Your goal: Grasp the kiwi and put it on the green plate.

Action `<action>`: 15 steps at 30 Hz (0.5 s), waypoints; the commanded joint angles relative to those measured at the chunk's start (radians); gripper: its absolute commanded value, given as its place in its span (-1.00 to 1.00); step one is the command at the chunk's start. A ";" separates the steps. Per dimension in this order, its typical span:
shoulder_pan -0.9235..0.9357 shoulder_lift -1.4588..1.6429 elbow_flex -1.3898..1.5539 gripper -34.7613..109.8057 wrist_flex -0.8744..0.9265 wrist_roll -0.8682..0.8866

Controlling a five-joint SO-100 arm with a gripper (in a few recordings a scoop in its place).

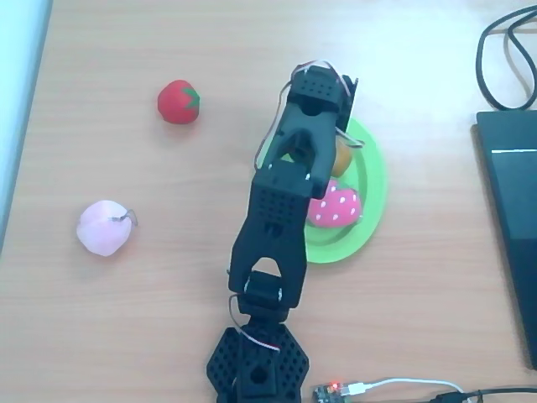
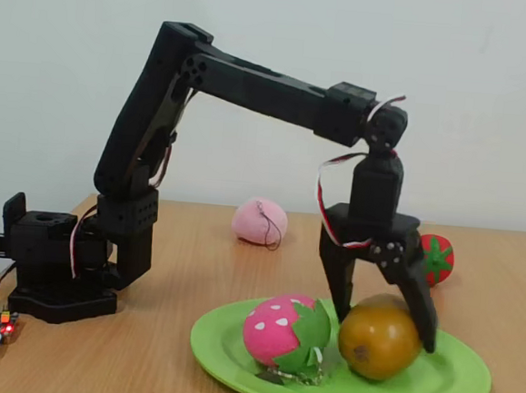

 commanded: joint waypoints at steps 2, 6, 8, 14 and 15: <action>-0.002 0.014 -0.034 0.06 0.015 0.006; -0.006 0.028 -0.037 0.08 0.015 0.009; -0.008 0.041 -0.031 0.08 0.015 0.011; -0.020 0.101 0.014 0.14 0.015 0.014; -0.023 0.110 0.021 0.14 0.015 0.015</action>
